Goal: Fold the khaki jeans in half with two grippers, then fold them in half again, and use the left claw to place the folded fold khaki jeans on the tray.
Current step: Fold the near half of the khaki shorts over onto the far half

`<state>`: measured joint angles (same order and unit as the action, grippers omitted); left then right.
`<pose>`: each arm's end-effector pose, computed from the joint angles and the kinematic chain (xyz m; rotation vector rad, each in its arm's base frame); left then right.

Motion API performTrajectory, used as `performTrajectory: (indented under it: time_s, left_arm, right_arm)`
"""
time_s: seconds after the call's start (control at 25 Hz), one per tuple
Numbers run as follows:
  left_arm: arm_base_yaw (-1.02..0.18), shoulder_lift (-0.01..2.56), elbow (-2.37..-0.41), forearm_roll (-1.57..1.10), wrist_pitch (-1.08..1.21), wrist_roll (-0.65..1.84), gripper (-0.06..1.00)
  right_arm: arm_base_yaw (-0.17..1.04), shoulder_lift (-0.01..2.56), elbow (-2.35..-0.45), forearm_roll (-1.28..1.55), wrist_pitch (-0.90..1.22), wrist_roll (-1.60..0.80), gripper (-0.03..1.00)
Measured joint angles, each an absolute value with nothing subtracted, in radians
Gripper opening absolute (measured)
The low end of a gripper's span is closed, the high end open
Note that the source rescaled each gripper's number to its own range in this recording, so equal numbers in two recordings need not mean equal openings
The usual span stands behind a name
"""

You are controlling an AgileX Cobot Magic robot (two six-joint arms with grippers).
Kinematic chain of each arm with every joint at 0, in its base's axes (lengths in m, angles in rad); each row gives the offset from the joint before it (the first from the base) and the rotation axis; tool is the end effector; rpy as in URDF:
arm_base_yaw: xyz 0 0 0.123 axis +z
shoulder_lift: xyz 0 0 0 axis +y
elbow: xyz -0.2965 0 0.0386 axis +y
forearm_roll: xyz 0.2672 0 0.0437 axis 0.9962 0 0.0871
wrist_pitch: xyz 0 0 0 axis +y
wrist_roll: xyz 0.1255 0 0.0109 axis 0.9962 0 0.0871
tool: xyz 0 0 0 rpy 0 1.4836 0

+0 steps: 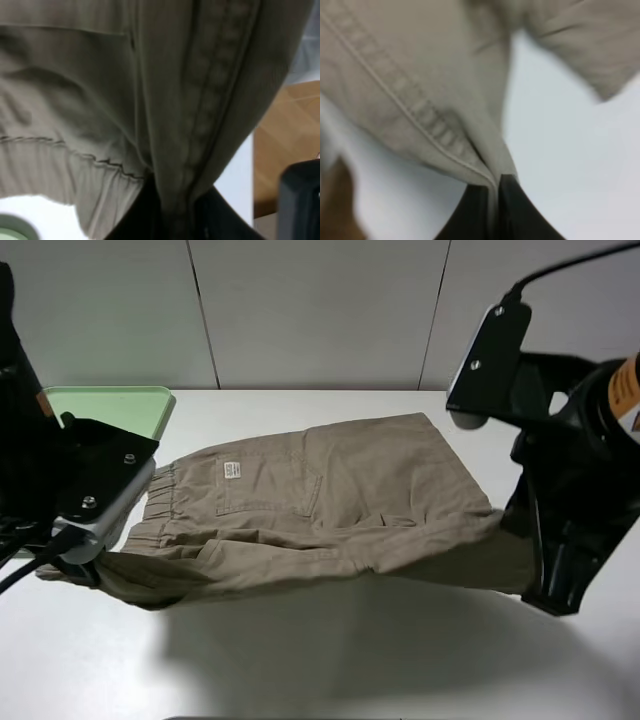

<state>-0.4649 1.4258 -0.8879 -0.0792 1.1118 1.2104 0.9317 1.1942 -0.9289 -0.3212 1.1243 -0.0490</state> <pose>0.2180 -0.1193 0.1969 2.2718 2.1187 -0.0982 0.1663 0.1636 0.2693 -1.4209 2.3675 -0.2288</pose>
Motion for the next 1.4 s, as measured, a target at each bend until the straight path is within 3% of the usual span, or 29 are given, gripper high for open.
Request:
performTrajectory:
  time_s: [0.28,0.72,1.0,1.4]
  left_arm:
    - [-0.466,1.377,-0.888,0.057,0.99,1.004,0.01]
    - [-0.387,1.529,-0.888,0.414,0.585,0.614,0.01]
    - [-0.319,1.656,-0.888,0.575,0.326,0.472,0.01]
    - [-0.271,1.767,-0.884,0.706,0.076,0.45,0.0]
  right_arm:
    - [0.837,1.229,-0.989,-0.391,0.962,-0.077,0.0]
    - [0.643,1.555,-1.239,-0.387,0.791,-0.161,0.0]
    - [0.608,1.733,-1.375,-0.407,0.761,-0.183,0.0]
    - [0.606,1.872,-1.394,-0.421,0.709,-0.186,0.0]
